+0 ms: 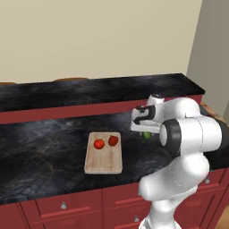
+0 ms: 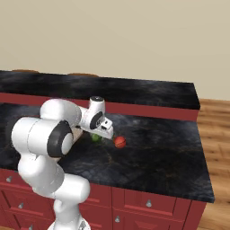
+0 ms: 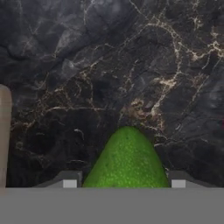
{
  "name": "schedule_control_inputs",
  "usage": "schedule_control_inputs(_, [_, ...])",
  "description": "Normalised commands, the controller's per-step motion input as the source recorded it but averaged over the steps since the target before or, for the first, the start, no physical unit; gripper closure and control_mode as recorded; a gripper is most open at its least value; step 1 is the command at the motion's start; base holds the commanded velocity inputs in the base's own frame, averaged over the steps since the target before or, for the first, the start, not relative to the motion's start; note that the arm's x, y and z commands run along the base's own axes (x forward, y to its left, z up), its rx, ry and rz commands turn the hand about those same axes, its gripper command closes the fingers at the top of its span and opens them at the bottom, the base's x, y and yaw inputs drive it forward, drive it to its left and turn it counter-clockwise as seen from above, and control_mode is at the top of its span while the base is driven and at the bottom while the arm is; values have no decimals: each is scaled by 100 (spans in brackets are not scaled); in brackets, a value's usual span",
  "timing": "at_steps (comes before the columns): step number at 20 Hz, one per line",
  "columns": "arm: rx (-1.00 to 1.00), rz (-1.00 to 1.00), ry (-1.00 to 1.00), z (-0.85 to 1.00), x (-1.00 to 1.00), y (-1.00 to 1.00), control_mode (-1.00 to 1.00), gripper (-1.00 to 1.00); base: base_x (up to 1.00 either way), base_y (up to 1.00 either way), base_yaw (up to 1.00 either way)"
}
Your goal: Place the avocado, onion, tomato, and bell pepper on the cutting board.
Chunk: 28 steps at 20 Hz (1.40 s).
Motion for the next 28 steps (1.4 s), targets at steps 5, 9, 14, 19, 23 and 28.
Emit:
schedule_control_inputs(5, [1, 0, -10, 49, -66, 60, -100, 100, 0, 0, 0])
schedule_control_inputs(9, [0, 0, -12, 45, -73, 68, -100, 100, 0, 0, 0])
schedule_control_inputs(14, [0, 0, -11, 36, -63, 71, -100, 100, 0, 0, 0])
schedule_control_inputs(19, [0, 0, -8, 16, -27, 80, -100, 100, 0, 0, 0])
schedule_control_inputs(23, [0, 0, -2, 7, -7, 83, -100, 100, 0, 0, 0])
schedule_control_inputs(28, [0, 0, 0, 1, 0, 59, -100, 100, 0, 0, 0])
